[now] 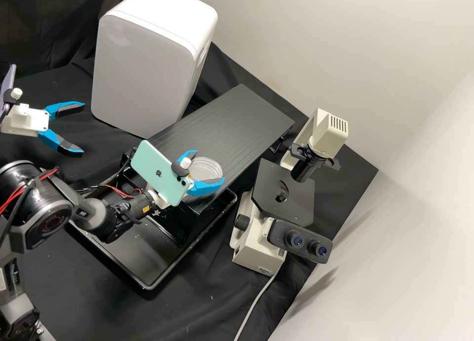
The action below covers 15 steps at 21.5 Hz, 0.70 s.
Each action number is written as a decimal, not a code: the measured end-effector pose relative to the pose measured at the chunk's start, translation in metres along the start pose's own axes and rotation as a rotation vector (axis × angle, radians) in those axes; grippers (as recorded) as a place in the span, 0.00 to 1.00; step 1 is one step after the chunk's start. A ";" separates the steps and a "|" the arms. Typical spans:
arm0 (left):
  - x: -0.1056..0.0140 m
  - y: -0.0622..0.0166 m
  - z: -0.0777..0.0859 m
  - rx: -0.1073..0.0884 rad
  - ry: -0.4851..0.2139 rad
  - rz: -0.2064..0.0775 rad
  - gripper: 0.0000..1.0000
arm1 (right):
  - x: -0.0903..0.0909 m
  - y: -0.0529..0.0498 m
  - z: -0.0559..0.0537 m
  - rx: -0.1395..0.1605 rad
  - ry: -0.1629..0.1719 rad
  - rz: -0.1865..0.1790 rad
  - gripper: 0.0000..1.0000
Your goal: Remove the lid from the petri dish
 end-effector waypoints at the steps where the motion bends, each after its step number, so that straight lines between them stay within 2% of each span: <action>1: 0.000 0.0000 0.000 0.000 0.000 0.000 1.00 | -0.001 0.002 -0.002 0.000 0.007 0.007 0.00; 6: 0.000 0.0001 -0.001 0.000 0.002 0.000 1.00 | -0.005 0.010 -0.011 0.004 0.038 0.036 0.00; 9: 0.000 0.0002 -0.001 -0.001 0.005 0.001 1.00 | -0.006 0.002 -0.021 0.006 0.071 0.010 0.00; 15: 0.000 0.0003 -0.002 -0.001 0.009 0.002 1.00 | -0.005 -0.015 -0.044 -0.013 0.144 -0.036 0.00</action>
